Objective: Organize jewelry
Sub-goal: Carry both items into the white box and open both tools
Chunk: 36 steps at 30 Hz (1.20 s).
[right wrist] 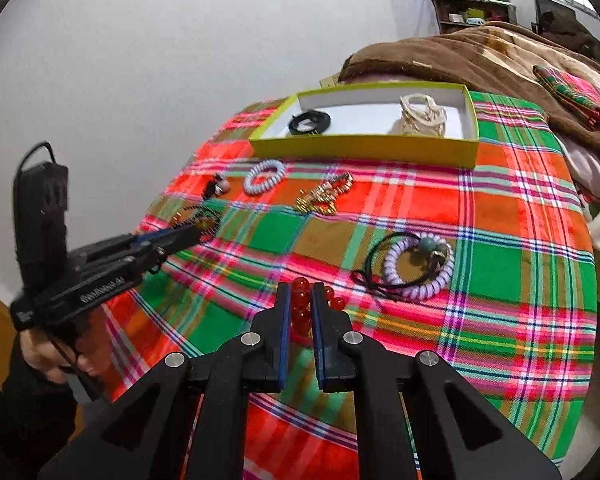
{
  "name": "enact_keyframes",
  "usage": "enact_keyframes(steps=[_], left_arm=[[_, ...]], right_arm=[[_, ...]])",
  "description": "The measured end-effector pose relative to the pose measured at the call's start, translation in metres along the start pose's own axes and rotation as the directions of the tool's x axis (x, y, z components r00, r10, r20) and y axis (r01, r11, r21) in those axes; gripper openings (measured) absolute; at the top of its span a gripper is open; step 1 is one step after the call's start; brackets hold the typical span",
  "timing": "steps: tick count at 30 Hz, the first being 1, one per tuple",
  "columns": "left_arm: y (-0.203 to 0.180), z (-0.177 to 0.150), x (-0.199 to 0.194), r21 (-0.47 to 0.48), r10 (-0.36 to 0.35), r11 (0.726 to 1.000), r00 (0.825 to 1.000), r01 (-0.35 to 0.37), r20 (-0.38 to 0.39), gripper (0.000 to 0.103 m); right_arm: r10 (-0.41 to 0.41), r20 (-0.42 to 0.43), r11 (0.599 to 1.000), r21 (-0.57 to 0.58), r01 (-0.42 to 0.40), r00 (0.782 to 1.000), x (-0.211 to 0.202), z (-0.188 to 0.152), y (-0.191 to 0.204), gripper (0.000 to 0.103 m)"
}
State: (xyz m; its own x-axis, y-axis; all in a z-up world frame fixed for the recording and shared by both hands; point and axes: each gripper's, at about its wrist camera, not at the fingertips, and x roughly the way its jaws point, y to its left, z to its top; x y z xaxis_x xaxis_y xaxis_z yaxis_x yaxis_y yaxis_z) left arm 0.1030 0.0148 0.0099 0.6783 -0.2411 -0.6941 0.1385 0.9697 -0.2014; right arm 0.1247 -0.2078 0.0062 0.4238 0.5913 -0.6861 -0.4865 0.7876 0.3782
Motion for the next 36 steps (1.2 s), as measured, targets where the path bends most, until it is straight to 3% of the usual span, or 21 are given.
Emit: enact_keyframes(steps=[18,36], left_arm=[[-0.008,0.042,-0.002,0.039,-0.038,0.999,0.998,0.036,0.048,0.015],[0.001,0.116,0.047,0.068,-0.075,0.995,0.995,0.071,0.069,0.015]], right_arm=[[-0.022,0.059,0.998,-0.051,0.026,0.998,0.001,0.049,0.006,0.010],[-0.066,0.109,0.997,-0.037,0.070,0.992,0.034,0.132,-0.025,0.010]])
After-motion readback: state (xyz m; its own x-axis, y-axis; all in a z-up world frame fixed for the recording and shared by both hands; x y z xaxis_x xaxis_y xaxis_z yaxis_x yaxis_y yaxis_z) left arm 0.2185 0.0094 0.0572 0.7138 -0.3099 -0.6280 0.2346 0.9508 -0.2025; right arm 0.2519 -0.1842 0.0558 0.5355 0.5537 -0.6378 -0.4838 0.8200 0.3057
